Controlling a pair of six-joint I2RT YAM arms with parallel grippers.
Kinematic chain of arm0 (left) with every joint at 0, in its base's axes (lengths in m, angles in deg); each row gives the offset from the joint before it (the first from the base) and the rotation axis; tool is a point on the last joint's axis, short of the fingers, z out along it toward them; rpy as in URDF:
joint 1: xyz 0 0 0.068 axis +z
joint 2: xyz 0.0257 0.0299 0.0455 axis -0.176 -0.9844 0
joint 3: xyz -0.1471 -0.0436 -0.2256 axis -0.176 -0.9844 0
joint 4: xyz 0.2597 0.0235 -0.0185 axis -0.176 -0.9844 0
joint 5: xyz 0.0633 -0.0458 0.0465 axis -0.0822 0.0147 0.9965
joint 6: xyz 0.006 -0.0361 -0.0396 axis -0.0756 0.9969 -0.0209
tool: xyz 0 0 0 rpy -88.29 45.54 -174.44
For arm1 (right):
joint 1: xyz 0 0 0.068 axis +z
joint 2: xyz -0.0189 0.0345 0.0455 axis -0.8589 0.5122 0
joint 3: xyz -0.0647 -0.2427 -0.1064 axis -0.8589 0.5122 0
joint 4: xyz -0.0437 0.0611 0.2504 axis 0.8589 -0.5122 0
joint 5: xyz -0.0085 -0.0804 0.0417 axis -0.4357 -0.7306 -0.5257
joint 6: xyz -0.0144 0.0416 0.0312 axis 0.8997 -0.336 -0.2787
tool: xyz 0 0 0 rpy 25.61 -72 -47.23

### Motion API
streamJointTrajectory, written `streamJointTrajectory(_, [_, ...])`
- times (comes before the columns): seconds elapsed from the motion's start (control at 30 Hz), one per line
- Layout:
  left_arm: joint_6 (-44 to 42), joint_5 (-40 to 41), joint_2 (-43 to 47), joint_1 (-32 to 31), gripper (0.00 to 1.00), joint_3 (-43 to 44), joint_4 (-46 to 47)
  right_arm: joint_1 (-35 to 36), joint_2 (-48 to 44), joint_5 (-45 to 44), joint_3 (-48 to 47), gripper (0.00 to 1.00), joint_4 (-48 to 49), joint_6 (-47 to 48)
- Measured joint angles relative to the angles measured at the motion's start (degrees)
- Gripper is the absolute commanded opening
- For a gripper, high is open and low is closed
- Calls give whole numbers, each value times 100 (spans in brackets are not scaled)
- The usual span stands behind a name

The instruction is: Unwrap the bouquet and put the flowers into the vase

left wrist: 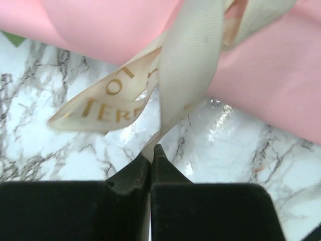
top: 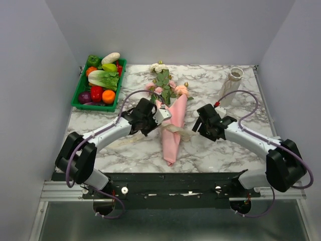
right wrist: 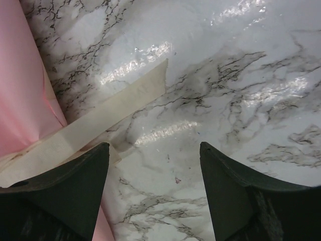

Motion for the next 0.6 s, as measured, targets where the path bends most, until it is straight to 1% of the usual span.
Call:
streamJointTrajectory(0.17, [4,-151,634,254,7,450,-511,0,669,216,-114,78,417,-192])
streamJointTrajectory(0.3, [4,-188,1025,404,7,579,-741,0,986,282,-201,77,614,-343])
streamJointTrajectory(0.6, [4,-203,1128,411,7,461,-1080,13,1574,466,-496,77,1034,-817])
